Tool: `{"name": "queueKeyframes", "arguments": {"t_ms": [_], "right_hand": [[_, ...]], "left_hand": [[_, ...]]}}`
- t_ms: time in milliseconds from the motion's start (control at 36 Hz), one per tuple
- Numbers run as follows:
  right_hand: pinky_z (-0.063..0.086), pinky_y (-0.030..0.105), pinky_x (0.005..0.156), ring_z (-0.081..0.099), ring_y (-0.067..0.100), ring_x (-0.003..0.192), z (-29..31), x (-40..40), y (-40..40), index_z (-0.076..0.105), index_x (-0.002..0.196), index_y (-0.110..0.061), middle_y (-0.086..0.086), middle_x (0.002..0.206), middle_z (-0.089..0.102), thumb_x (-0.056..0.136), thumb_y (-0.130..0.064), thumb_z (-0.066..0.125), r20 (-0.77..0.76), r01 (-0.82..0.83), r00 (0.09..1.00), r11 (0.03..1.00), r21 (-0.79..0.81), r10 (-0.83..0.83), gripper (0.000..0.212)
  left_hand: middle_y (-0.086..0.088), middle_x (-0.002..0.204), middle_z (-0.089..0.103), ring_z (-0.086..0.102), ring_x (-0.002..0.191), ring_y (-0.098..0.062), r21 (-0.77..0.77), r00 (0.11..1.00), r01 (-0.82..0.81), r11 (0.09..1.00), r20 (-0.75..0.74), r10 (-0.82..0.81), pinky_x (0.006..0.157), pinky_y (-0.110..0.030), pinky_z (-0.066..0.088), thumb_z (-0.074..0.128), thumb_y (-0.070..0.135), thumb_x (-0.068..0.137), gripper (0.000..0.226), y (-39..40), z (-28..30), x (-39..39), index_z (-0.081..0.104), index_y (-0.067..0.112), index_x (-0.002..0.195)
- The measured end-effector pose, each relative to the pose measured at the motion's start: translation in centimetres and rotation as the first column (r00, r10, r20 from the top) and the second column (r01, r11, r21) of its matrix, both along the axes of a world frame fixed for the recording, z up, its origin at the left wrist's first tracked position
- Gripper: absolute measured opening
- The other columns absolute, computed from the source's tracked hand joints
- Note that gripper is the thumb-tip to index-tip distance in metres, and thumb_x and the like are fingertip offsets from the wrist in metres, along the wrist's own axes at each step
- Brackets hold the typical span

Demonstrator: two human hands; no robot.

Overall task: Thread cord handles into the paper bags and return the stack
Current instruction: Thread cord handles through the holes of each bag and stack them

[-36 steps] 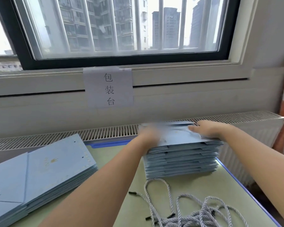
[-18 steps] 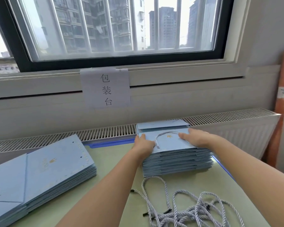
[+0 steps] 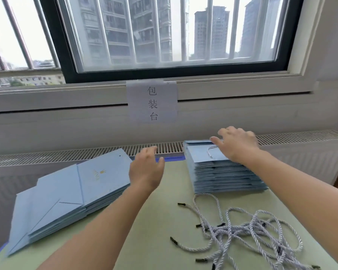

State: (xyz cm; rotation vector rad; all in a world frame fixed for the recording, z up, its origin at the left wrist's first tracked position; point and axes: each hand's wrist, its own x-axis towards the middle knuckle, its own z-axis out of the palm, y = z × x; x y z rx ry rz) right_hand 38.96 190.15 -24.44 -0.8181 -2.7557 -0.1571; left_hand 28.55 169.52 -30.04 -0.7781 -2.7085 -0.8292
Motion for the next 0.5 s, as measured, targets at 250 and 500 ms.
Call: {"name": "queueKeyframes", "arguments": {"t_ms": [250, 500], "right_hand": [[0.034, 0.035, 0.092, 0.051, 0.022, 0.110, -1.9, -0.1, -10.0, 0.055, 0.118, -0.019, 0.000, 0.118, 0.058, 0.098, -0.035, 0.038, -0.118, -0.358, 0.918, 0.918, 0.168, 0.380, 0.030], [0.041, 0.031, 0.073, 0.058, 0.022, 0.098, -4.6, 0.8, -13.7, 0.062, 0.109, -0.019, -0.001, 0.106, 0.064, 0.099, -0.036, 0.040, 0.006, -0.421, 0.905, 0.896, -0.144, 0.426, 0.030]], "left_hand": [[-0.003, 0.162, 0.013, 0.003, 0.150, -0.023, -0.597, 0.988, -0.143, 0.789, -0.036, 0.152, 0.119, -0.047, 0.001, 0.032, 0.067, 0.093, 0.087, -10.0, -3.0, -0.9, -0.004, 0.018, 0.155], [0.000, 0.114, 0.064, 0.055, 0.113, -0.016, -0.572, 0.953, -0.227, 0.788, -0.299, 0.057, 0.117, -0.036, 0.016, 0.028, 0.025, 0.103, 0.043, -12.3, -3.4, 0.0, 0.030, 0.025, 0.146]]}}
